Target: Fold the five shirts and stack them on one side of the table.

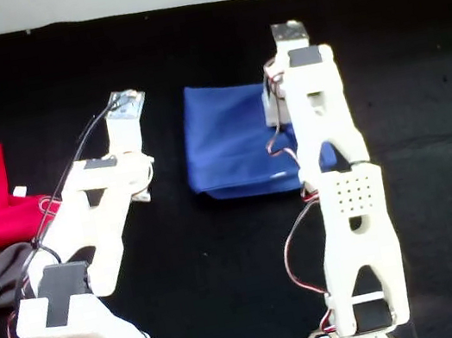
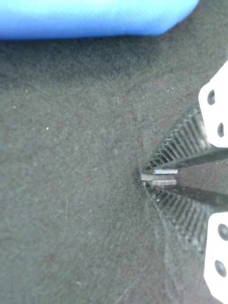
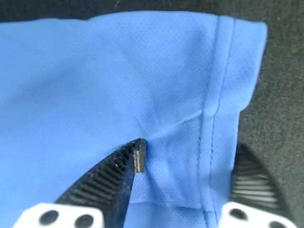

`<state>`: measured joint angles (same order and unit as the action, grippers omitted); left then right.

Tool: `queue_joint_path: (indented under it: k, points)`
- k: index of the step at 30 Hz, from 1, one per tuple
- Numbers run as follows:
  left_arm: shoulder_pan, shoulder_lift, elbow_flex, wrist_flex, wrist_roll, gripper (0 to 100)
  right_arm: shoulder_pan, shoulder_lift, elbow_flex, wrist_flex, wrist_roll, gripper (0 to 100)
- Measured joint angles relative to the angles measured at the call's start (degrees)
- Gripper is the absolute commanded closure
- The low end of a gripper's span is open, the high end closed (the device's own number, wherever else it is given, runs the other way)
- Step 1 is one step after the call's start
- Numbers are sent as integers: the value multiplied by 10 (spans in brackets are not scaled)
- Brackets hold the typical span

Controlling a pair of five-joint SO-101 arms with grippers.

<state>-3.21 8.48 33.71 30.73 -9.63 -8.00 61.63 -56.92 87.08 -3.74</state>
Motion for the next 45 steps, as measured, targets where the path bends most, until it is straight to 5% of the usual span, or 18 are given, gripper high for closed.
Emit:
queue_joint_path:
  k: [11,20,27,35,45]
  points:
    - [0,0,-1,0,0,990,74,13,-25,-17,152,992]
    - [0,0,-1,0,0,990,250,19,-24,-215,239,992]
    - [0,0,-3,0,0,990,316,25,-21,-338,328,992]
    - [0,0,-3,0,0,990,333,37,-19,-456,409,992]
    - [0,0,-3,0,0,990,333,69,-20,-488,416,918]
